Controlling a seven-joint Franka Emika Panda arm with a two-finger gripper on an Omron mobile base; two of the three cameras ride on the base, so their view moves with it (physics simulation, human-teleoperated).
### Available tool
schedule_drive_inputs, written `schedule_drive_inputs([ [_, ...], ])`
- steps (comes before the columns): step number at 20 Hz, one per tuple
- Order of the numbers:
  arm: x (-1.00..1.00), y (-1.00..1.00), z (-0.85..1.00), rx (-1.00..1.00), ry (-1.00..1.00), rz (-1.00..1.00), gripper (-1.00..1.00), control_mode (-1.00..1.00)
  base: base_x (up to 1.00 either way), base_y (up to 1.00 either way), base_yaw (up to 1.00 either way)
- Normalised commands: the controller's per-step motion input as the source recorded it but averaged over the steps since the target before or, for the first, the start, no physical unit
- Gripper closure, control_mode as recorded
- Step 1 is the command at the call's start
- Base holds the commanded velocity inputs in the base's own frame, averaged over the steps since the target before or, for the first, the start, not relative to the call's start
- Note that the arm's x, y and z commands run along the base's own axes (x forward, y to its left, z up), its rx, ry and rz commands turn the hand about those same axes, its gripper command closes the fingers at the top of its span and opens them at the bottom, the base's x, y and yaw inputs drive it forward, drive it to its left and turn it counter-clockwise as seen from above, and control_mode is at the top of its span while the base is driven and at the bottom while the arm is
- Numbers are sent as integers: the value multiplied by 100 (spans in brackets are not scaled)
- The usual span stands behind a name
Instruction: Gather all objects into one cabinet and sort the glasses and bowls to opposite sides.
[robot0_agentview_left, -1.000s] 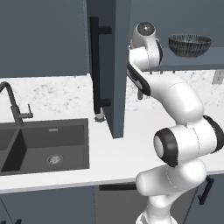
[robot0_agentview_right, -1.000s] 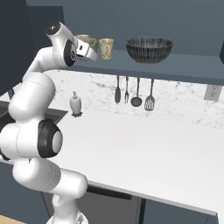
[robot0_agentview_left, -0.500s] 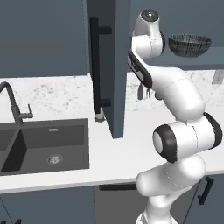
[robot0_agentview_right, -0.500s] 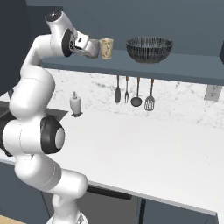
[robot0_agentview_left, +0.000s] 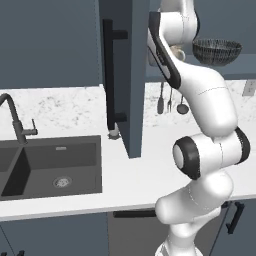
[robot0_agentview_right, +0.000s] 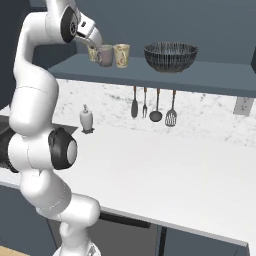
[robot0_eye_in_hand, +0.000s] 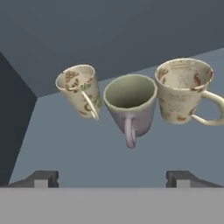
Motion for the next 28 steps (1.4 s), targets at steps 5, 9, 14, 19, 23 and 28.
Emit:
schedule_drive_inputs([
  [5, -54, -1, -49, -3, -1, 0, -100, -100, 0, 0, 0],
  [9, -100, -3, -97, -8, -17, 0, -100, -100, 0, 0, 0],
  [14, -100, -25, -92, -1, -31, 0, -100, -100, 0, 0, 0],
  [19, -100, -36, -47, 1, -27, 0, -100, -100, 0, 0, 0],
  [23, -16, 0, -1, 0, -2, 0, -100, -100, 0, 0, 0],
  [28, -100, -11, -54, 0, 0, 0, -100, -100, 0, 0, 0],
])
